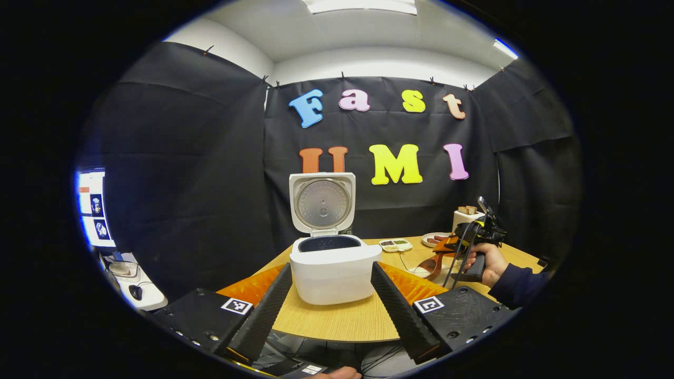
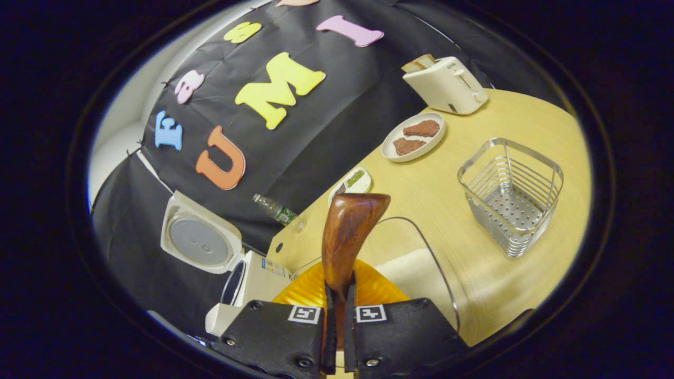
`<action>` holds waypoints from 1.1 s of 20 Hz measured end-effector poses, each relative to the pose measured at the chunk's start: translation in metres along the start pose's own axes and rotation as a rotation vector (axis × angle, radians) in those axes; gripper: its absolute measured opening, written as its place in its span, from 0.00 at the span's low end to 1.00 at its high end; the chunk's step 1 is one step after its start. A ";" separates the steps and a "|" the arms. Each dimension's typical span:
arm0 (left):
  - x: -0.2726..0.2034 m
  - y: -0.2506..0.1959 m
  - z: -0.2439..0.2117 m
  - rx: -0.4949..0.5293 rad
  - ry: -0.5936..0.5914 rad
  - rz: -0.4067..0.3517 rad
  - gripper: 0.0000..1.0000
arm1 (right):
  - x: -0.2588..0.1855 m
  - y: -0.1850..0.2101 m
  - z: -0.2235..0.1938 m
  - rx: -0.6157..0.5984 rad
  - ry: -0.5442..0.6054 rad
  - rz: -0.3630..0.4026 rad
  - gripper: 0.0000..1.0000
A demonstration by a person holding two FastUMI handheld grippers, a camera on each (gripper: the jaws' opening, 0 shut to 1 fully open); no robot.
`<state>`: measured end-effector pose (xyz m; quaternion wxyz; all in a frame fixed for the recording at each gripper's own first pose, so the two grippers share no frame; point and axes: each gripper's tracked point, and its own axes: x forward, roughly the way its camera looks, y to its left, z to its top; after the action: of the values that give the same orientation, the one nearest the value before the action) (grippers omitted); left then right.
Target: Close the left gripper, press the button to open the rice cooker; take a wooden spoon from the chopstick holder with the right hand, scoop a spoonful of rice and pour it into the rice cooker, then put the wooden spoon back into the chopstick holder.
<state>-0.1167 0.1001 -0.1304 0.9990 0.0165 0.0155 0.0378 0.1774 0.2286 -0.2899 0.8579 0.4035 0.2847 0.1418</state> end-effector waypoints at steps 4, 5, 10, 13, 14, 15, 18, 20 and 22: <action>0.002 -0.001 0.000 0.005 -0.002 0.000 0.96 | -0.019 -0.014 0.025 0.156 -0.059 0.012 0.11; 0.002 -0.002 -0.001 0.006 0.001 -0.002 0.96 | -0.024 -0.015 0.030 0.200 -0.068 0.029 0.11; 0.003 -0.011 0.002 -0.018 0.005 -0.024 0.96 | -0.049 -0.008 0.059 0.495 -0.104 0.186 0.11; 0.005 -0.011 0.007 -0.010 -0.007 -0.022 0.96 | -0.058 0.010 0.069 0.637 -0.064 0.265 0.10; 0.005 -0.012 0.007 -0.010 -0.008 -0.021 0.96 | -0.062 0.017 0.072 0.656 -0.059 0.288 0.11; 0.003 -0.011 0.008 -0.012 -0.010 -0.021 0.96 | -0.066 0.022 0.073 0.650 -0.054 0.302 0.11; -0.002 -0.008 0.011 -0.011 -0.019 -0.019 0.96 | -0.073 0.032 0.077 0.633 -0.057 0.304 0.11; -0.006 -0.005 0.014 -0.012 -0.027 -0.012 0.96 | -0.076 0.043 0.074 0.626 -0.042 0.311 0.11; -0.008 -0.003 0.015 -0.011 -0.032 -0.013 0.96 | -0.076 0.055 0.070 0.610 -0.033 0.319 0.11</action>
<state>-0.1240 0.0962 -0.1156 0.9995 0.0114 -0.0007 0.0309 0.1581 0.1845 -0.1827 0.6694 0.6830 0.2332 0.1761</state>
